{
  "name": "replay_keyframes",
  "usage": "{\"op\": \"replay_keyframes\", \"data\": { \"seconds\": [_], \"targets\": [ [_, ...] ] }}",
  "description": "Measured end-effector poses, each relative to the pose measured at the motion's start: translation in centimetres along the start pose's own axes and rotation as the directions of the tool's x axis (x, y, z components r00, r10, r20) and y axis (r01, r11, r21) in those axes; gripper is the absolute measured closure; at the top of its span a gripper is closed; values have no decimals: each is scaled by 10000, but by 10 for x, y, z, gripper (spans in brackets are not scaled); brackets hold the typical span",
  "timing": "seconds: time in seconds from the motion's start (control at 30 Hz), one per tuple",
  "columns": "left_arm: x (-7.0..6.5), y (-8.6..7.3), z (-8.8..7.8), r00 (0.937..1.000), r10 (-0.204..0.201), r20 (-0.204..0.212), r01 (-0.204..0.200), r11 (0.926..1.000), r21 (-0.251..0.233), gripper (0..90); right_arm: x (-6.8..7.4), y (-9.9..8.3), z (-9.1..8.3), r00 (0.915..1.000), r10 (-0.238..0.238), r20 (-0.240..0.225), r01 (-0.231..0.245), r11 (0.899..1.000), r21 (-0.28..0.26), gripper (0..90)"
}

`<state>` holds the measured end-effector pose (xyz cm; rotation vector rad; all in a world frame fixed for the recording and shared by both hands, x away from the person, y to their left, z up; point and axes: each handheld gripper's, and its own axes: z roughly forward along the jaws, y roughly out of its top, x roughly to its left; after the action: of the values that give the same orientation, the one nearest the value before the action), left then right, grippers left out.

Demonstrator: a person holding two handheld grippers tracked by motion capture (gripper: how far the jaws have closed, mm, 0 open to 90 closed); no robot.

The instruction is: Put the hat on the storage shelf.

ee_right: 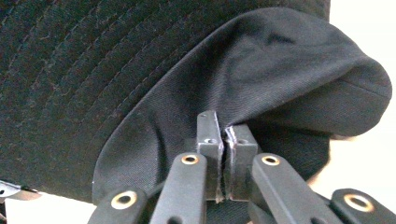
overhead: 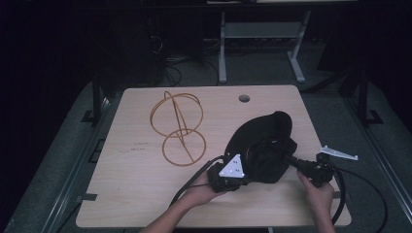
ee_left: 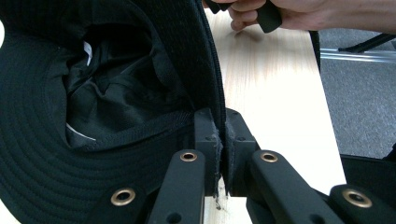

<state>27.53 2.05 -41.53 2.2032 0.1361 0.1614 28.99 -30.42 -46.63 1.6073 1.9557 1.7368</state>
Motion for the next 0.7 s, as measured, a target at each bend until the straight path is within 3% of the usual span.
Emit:
{"op": "replay_keyframes", "data": {
  "seconds": [0.23,0.7],
  "targets": [
    [1,1,-4,10000,31,-25,-31,10000,2,851,4,2,-2,9998,-153,102,153,9999,-51,879],
    [-2,0,-12,9999,9,-133,-10,10000,-52,816,12,12,-8,9991,-343,-255,330,9981,-516,884]
  ]
}}
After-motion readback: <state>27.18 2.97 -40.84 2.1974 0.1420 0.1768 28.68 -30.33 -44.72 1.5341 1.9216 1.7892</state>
